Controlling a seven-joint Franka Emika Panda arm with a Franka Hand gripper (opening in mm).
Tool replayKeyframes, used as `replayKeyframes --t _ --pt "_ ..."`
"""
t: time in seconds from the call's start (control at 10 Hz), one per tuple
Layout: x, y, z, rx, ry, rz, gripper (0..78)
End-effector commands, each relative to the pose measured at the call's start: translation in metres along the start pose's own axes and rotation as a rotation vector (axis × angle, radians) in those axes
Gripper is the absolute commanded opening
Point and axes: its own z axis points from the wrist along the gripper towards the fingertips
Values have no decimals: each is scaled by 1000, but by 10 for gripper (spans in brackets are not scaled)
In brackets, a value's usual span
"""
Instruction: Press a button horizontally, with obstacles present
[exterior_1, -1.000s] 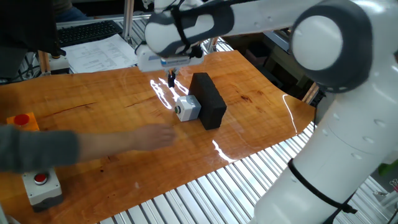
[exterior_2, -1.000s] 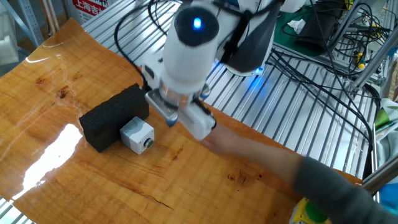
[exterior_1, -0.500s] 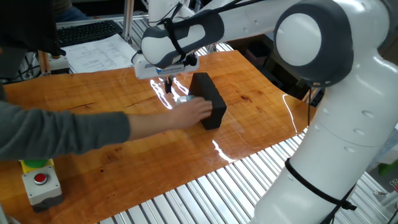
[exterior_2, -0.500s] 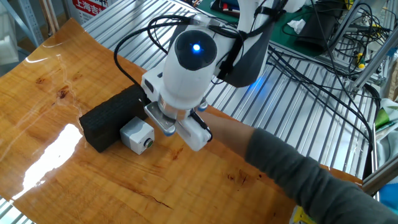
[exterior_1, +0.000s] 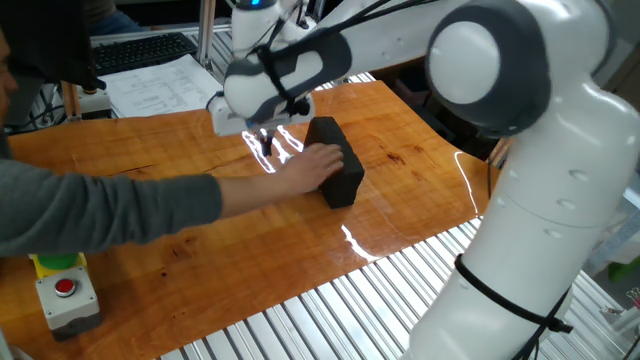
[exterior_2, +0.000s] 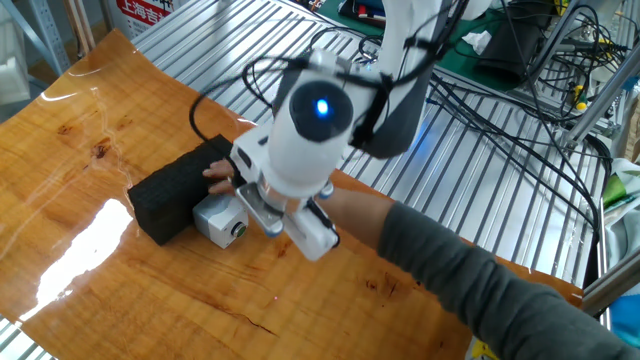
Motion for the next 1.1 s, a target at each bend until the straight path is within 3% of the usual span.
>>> replayKeyframes --t 0.1,1.0,1.1 --pt "-8 7 18 12 -21 7 0" --pt "-16 8 35 11 -44 10 0" --pt "-15 9 41 27 -57 9 0"
